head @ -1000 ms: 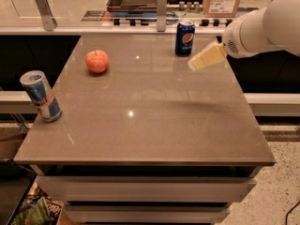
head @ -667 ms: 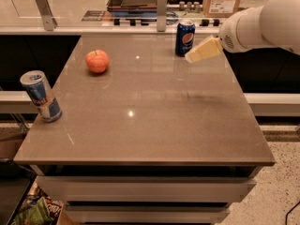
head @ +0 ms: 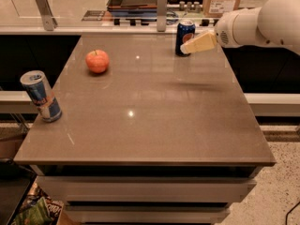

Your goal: Move pepsi can near redbull can

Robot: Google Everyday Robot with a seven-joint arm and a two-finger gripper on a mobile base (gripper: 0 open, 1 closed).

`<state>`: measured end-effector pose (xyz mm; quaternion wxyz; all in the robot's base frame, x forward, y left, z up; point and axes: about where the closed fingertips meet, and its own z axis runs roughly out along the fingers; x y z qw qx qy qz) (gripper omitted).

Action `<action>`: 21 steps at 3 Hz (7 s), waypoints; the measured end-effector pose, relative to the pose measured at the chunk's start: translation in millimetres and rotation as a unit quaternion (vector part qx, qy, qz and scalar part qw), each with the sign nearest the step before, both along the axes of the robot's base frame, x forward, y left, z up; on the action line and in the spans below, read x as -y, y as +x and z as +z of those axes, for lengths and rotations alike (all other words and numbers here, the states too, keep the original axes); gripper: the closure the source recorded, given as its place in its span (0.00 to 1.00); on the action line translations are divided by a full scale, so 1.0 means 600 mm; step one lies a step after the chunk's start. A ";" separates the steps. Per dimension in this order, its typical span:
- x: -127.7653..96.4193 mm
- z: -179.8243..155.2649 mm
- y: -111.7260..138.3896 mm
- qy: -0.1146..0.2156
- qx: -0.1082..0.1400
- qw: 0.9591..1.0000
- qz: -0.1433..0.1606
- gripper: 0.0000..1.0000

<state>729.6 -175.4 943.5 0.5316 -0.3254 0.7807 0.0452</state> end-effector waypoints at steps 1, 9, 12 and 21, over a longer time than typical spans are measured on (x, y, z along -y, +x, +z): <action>-0.001 -0.014 0.032 0.025 0.001 1.000 0.010 0.00; -0.031 -0.063 0.197 0.142 0.012 0.988 0.057 0.16; -0.047 -0.072 0.201 0.144 0.008 0.988 0.063 0.87; -0.303 -0.025 -0.030 0.123 0.004 0.975 0.183 1.00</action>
Offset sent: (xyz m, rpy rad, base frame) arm 0.0550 -0.0041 -0.0217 0.0971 -0.0428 -0.0419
